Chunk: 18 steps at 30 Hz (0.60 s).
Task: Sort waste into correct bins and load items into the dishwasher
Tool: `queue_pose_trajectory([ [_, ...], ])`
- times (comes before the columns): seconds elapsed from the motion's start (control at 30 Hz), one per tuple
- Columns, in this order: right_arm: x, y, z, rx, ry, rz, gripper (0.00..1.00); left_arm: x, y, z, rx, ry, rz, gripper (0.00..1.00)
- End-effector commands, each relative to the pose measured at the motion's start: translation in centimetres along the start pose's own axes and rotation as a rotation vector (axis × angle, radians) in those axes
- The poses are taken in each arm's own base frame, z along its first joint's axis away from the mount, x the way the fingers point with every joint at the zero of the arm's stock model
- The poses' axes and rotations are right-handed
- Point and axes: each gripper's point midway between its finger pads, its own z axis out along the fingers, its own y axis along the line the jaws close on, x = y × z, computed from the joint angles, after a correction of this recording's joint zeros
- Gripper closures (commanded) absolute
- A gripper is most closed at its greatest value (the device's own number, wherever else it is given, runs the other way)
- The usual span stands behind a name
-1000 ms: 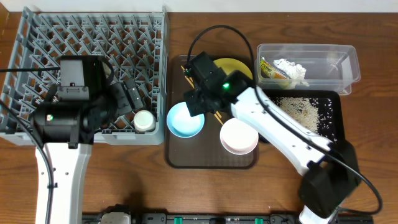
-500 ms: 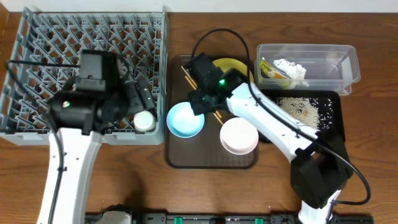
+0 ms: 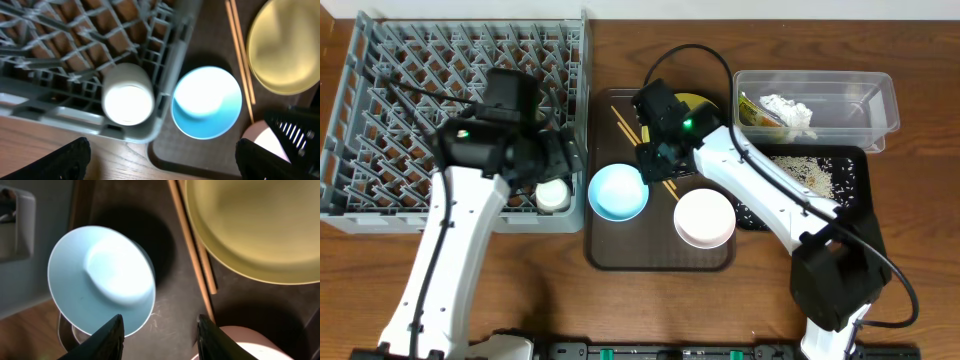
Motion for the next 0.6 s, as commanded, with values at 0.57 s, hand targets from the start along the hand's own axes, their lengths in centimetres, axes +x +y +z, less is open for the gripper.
queue_pose_trajectory([
  [0.57, -3.6, -9.9, -5.8, -0.03, -0.093, 0.199, 0.48, 3.4, -7.5, 7.5, -0.118, 0.063, 0.401, 0.13],
])
